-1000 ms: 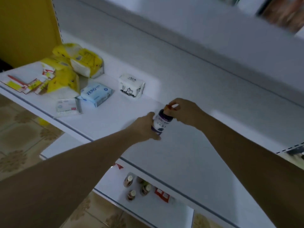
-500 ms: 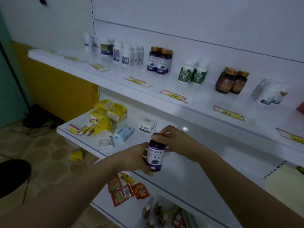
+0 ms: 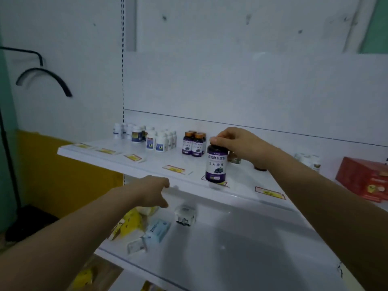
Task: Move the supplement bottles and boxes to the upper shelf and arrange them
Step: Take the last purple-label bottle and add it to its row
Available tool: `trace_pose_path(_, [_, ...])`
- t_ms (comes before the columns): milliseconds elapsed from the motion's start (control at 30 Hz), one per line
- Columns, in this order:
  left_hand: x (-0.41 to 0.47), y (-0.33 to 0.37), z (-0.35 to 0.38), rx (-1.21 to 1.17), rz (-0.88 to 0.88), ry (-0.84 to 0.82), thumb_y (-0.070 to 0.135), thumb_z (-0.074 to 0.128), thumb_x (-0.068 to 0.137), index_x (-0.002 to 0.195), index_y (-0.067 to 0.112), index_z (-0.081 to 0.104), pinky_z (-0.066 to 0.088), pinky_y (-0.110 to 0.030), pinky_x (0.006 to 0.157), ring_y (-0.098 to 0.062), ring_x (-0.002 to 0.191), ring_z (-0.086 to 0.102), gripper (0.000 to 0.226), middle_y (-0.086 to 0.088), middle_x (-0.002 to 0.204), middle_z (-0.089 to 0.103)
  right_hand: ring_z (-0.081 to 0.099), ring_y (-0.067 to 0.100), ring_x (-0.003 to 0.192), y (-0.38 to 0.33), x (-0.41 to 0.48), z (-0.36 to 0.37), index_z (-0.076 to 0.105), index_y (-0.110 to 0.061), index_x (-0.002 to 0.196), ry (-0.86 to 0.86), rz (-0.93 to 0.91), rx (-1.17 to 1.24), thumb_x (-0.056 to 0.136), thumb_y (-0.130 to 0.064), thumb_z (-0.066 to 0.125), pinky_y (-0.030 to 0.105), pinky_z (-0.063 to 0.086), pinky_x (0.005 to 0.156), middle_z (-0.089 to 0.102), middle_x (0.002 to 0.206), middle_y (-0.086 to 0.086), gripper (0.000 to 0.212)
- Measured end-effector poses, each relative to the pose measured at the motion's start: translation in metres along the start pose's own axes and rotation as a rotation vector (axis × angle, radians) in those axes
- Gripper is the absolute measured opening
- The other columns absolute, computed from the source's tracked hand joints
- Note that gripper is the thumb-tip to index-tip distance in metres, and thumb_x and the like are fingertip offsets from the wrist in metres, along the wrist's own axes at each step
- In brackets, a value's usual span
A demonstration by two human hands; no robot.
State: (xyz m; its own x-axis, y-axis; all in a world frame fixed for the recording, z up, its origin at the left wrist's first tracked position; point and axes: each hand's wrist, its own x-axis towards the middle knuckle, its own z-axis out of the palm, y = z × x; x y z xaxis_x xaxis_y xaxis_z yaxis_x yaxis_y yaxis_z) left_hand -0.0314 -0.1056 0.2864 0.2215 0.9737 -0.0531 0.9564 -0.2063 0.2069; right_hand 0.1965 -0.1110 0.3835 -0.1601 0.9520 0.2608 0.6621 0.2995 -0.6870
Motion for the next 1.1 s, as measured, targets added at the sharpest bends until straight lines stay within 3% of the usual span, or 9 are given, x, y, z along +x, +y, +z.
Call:
trace_pose_path(133, [0.001, -0.011, -0.021, 0.030, 0.015, 0.024, 0.036, 0.063, 0.086, 0.137, 0.022, 0.039, 0.048, -0.031, 0.091, -0.021, 0.116, 0.052, 0.058, -0.004, 0.138, 0.048, 0.062, 0.019, 0.101, -0.010, 0.007, -0.007, 0.062, -0.014, 0.106, 0.042, 0.013, -0.054, 0.085, -0.047, 0.061, 0.040, 0.052, 0.094, 0.066, 0.107, 0.001, 0.039])
trace_pose_path(233, [0.002, -0.025, -0.034, 0.044, 0.031, 0.047, 0.035, 0.062, 0.087, 0.138, 0.022, 0.038, 0.046, -0.030, 0.093, -0.021, 0.118, 0.051, 0.057, -0.004, 0.138, 0.048, 0.062, 0.020, 0.101, -0.020, 0.018, -0.004, 0.063, -0.015, 0.100, 0.044, 0.030, -0.078, 0.087, -0.043, 0.061, 0.039, 0.053, 0.093, 0.066, 0.104, 0.002, 0.032])
trace_pose_path(400, [0.015, -0.057, -0.053, 0.048, 0.025, 0.103, 0.035, 0.062, 0.087, 0.137, 0.022, 0.040, 0.043, -0.030, 0.096, -0.021, 0.120, 0.050, 0.056, -0.004, 0.138, 0.048, 0.060, 0.017, 0.090, -0.036, 0.047, 0.012, 0.063, -0.011, 0.100, 0.070, 0.061, -0.070, 0.090, -0.037, 0.059, 0.025, 0.053, 0.073, 0.065, 0.101, 0.005, 0.028])
trace_pose_path(667, [0.068, -0.107, -0.068, 0.034, 0.042, 0.116, 0.037, 0.059, 0.089, 0.136, 0.021, 0.041, 0.043, -0.029, 0.096, -0.021, 0.120, 0.051, 0.053, -0.005, 0.139, 0.049, 0.062, 0.029, 0.105, -0.034, 0.116, 0.056, 0.065, 0.000, 0.110, 0.100, 0.111, -0.079, 0.089, -0.032, 0.062, 0.043, 0.053, 0.093, 0.067, 0.112, 0.016, 0.039])
trace_pose_path(833, [0.129, -0.129, -0.069, 0.006, 0.083, 0.132, 0.039, 0.057, 0.089, 0.138, 0.021, 0.040, 0.041, -0.029, 0.099, -0.021, 0.122, 0.050, 0.055, -0.004, 0.142, 0.046, 0.058, 0.018, 0.093, -0.015, 0.174, 0.084, 0.066, -0.006, 0.110, 0.129, 0.117, -0.161, 0.089, -0.033, 0.062, 0.032, 0.050, 0.085, 0.066, 0.117, 0.009, 0.034])
trace_pose_path(967, [0.172, -0.135, -0.067, 0.031, 0.157, 0.099, 0.040, 0.055, 0.090, 0.140, 0.021, 0.038, 0.040, -0.028, 0.100, -0.020, 0.124, 0.047, 0.056, -0.003, 0.144, 0.043, 0.052, 0.008, 0.099, 0.003, 0.217, 0.097, 0.064, -0.001, 0.114, 0.106, 0.158, -0.182, 0.091, -0.023, 0.060, 0.028, 0.045, 0.095, 0.062, 0.127, 0.006, 0.032])
trace_pose_path(1100, [0.204, -0.134, -0.067, 0.021, 0.242, 0.065, 0.040, 0.055, 0.091, 0.141, 0.022, 0.037, 0.045, -0.027, 0.095, -0.020, 0.121, 0.051, 0.056, -0.001, 0.144, 0.043, 0.059, 0.026, 0.108, 0.012, 0.242, 0.107, 0.061, -0.003, 0.119, 0.147, 0.219, -0.265, 0.090, -0.030, 0.060, 0.037, 0.049, 0.095, 0.063, 0.121, 0.014, 0.040])
